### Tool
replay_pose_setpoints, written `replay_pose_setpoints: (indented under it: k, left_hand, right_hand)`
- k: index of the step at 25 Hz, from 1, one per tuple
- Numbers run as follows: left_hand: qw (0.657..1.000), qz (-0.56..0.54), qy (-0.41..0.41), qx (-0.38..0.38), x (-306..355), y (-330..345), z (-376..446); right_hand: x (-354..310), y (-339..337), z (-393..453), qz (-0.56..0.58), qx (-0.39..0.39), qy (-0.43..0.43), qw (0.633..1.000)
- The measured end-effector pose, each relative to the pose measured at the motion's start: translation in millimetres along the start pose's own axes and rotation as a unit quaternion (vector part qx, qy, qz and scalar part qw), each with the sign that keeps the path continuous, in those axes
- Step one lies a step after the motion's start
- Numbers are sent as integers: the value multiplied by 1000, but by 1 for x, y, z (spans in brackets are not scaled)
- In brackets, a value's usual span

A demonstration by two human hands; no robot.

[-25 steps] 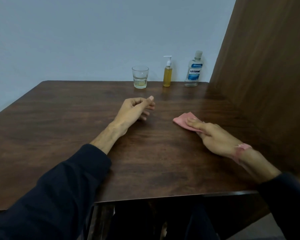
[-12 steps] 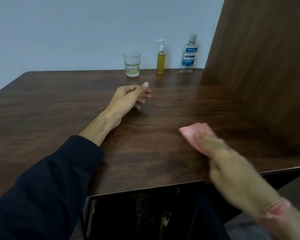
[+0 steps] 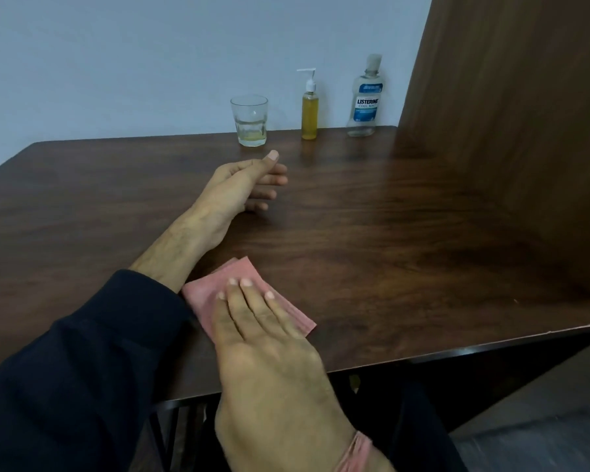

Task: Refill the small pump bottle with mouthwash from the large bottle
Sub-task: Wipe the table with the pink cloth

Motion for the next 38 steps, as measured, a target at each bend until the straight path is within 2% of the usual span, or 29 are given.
replay_pose_setpoints:
  k: [1,2,3,5,8,10,12,15,18,20,22,24,26,28,31,32,34,36,38]
  left_hand:
    - [1000,-11,-4,-4,0,-1,0]
    - [1000,-20,-8,-6,-1,-2,1]
    - [1000,-24,-9,-8,-1,-3,1]
    - [1000,-17,-8,-10,-1,-2,2]
    - [1000,-8,-7,-10,0,-1,1]
    - [1000,0,-4,-9,1,0,0]
    - [1000,7,-4,-6,1,0,0]
    - [1000,-17,-2,19,1,-3,0]
    - [996,-46,-6,75,-2,-13,0]
    - [994,-54,-9,93,-3,-17,-1]
    - [995,-54,-7,88,-2,-16,-2]
    - [996,-48,-5,80,-3,-15,-1]
    - [996,-42,-6,73,-5,-15,3]
    - [997,-39,-5,71,-8,-15,7]
    - [996,-29,-2,86,-14,-16,12]
    - [996,-28,0,90,-16,-17,13]
    - [995,-43,0,87,-19,-18,14]
    - [995,-53,1,84,-19,-18,15]
    - [996,-20,9,81,-14,-19,12]
  right_hand:
    - [2,-6,-1,-16,10,-23,1000]
    - [14,-17,-3,-56,-2,-19,998]
    - [31,-28,-6,-47,-11,1,999]
    - [83,-54,-12,4,-12,92,996]
    - [166,-101,-17,-20,34,234,971]
    - [185,-108,-11,-14,47,289,956]
    - [161,-88,10,-1,36,240,970]
    - [94,-40,30,-5,-25,94,995]
    - [96,-42,42,6,-66,39,997]
    - [139,-58,62,-49,-65,85,993]
    - [190,-78,92,-92,-55,185,977]
    - [227,-89,116,-68,-50,279,957]
    - [240,-87,132,-29,-29,310,950]
    - [225,-73,145,8,-9,272,962]
    - [152,-37,137,54,-58,74,994]
    - [128,-28,121,52,-87,4,995]
    - [102,-27,78,70,-120,-73,988]
    - [106,-44,40,120,-136,-86,980]
    - [121,-62,23,185,-161,-43,969]
Point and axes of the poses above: each hand's wrist, its own z-axis towards the middle knuckle, its own y-axis out of the palm, x = y × z, the point moved 7 cm from there along z, towards the middle knuckle, and after that the axes turned 7 degrees about z, right-handed, at the moved point
